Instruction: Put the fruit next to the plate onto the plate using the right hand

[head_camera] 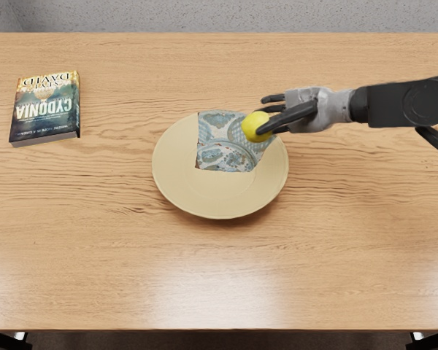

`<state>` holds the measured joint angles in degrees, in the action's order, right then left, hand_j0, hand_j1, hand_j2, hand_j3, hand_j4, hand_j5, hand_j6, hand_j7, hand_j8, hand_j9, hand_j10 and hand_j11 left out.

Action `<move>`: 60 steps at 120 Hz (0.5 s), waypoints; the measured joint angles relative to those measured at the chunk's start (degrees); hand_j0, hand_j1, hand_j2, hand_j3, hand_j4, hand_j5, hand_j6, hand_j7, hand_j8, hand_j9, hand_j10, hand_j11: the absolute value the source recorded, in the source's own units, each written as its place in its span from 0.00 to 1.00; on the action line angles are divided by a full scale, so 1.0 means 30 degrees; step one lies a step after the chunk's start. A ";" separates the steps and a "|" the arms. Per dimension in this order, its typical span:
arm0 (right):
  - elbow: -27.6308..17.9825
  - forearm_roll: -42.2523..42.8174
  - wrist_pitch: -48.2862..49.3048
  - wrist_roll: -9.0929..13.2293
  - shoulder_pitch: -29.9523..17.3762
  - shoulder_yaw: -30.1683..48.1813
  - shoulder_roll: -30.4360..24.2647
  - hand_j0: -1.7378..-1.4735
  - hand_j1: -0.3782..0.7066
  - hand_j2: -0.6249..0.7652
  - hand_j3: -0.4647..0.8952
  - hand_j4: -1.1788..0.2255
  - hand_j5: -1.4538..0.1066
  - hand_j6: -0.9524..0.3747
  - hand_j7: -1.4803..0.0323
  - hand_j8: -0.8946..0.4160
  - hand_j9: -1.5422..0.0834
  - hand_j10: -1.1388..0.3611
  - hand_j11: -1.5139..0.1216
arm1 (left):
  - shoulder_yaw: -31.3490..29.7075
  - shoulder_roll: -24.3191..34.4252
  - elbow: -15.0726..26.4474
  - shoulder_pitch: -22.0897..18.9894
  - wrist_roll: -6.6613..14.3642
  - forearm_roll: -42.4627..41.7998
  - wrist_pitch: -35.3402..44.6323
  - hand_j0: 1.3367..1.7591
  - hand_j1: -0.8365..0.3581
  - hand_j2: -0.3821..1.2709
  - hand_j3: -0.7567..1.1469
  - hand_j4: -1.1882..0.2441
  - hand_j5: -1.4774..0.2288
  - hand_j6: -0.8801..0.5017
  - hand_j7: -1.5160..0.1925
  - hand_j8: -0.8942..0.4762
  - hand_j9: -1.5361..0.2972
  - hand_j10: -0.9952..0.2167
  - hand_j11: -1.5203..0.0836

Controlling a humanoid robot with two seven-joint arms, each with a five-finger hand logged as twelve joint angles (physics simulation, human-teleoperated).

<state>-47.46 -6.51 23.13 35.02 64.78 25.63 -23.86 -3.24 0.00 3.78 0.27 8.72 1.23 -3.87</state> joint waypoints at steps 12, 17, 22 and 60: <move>-0.0050 -0.0045 0.0170 -0.0001 -0.0028 -0.0264 0.0936 0.31 0.58 0.75 0.34 0.25 0.15 0.33 0.23 0.41 0.22 0.40 0.20 | -0.0001 0.0000 0.0000 0.0021 0.0005 0.0002 0.0000 0.76 0.98 0.23 0.40 0.82 0.86 0.63 0.88 0.64 0.83 0.81 0.94; -0.0042 -0.0041 0.0193 -0.0002 -0.0045 -0.0338 0.1134 0.31 0.57 0.74 0.34 0.25 0.16 0.33 0.24 0.41 0.23 0.40 0.21 | -0.0001 0.0000 0.0000 0.0008 0.0003 0.0001 0.0000 0.76 0.98 0.23 0.40 0.82 0.86 0.63 0.88 0.64 0.83 0.81 0.94; -0.0005 -0.0016 0.0128 -0.0004 -0.0092 -0.0398 0.1266 0.31 0.54 0.68 0.34 0.32 0.25 0.36 0.32 0.42 0.31 0.42 0.29 | -0.0001 0.0000 0.0000 0.0020 0.0005 0.0001 0.0000 0.76 0.98 0.23 0.40 0.82 0.86 0.63 0.88 0.64 0.83 0.81 0.94; -0.3783 0.0094 0.1124 -0.0008 -0.0291 0.0853 -0.3594 0.30 0.14 0.50 0.34 0.73 0.78 0.64 0.84 0.62 0.81 0.70 0.79 | -0.0003 0.0000 0.0000 0.0000 -0.0001 -0.0001 0.0000 0.76 0.98 0.23 0.40 0.82 0.86 0.63 0.88 0.64 0.83 0.81 0.94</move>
<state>-58.80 -6.23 26.51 35.00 63.90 28.18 -34.64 -3.25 0.00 3.78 0.26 8.72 1.23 -3.87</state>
